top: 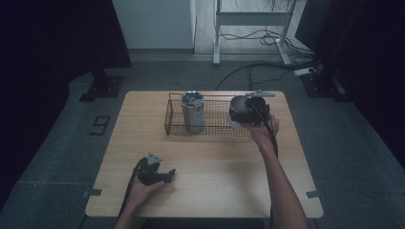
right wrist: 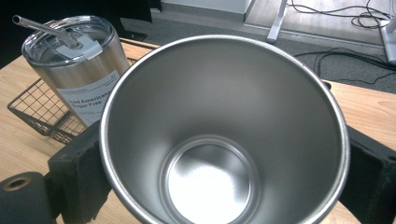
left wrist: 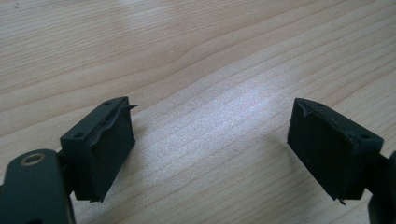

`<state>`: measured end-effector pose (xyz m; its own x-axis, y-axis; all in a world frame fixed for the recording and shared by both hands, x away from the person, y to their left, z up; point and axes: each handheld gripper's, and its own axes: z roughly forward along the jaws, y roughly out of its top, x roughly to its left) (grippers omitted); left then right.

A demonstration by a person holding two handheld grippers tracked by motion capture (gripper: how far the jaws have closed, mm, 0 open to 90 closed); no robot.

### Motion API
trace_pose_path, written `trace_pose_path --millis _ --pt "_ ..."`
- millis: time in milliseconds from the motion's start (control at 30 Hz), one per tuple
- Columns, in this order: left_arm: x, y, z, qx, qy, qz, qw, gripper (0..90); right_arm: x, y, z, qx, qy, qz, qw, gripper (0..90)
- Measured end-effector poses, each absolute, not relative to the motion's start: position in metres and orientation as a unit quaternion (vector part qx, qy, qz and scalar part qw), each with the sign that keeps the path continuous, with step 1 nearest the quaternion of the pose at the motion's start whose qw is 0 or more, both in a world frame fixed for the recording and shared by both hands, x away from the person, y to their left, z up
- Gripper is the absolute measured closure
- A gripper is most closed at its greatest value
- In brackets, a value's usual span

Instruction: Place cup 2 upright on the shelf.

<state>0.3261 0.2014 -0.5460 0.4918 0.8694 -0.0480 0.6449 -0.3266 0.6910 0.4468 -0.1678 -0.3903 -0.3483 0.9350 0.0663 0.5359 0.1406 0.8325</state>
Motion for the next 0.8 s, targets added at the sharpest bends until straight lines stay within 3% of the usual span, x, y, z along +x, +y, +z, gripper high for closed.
trace_pose_path --millis 800 --pt "0.326 0.202 -0.546 0.796 0.475 0.168 0.336 14.7 0.475 -0.161 -0.391 0.522 0.718 0.388 0.248 6.9"
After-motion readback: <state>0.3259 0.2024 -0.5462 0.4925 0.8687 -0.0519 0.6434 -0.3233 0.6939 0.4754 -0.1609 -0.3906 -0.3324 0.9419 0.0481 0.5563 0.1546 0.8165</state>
